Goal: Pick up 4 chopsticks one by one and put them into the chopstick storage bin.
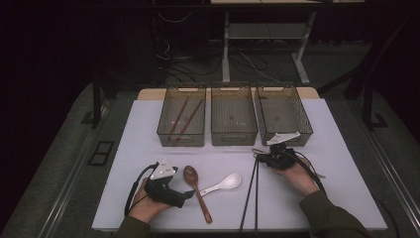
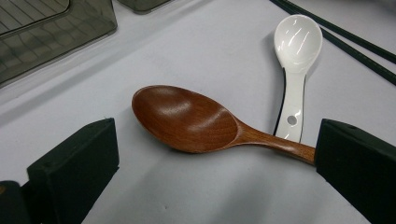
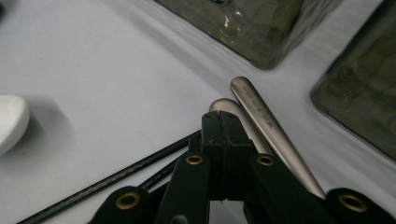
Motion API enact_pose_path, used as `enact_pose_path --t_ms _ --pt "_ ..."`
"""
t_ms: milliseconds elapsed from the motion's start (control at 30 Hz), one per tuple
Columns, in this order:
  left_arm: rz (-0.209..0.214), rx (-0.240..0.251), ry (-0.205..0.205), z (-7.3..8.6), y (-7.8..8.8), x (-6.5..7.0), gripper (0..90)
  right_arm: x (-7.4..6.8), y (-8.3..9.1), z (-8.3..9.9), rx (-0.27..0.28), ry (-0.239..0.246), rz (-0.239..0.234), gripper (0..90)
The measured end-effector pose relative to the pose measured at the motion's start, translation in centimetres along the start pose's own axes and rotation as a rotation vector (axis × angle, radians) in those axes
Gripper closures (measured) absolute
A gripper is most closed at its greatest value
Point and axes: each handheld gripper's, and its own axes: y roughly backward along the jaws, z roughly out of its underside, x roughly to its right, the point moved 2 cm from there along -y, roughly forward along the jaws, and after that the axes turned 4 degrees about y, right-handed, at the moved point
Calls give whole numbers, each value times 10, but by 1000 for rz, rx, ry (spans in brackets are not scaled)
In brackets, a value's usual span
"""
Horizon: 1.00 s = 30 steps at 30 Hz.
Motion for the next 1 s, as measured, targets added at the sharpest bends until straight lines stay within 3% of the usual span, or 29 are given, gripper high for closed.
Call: enact_pose_path --t_ms 1000 --pt "5 4 8 0 1 0 0 -14 -21 -22 8 32 -46 891"
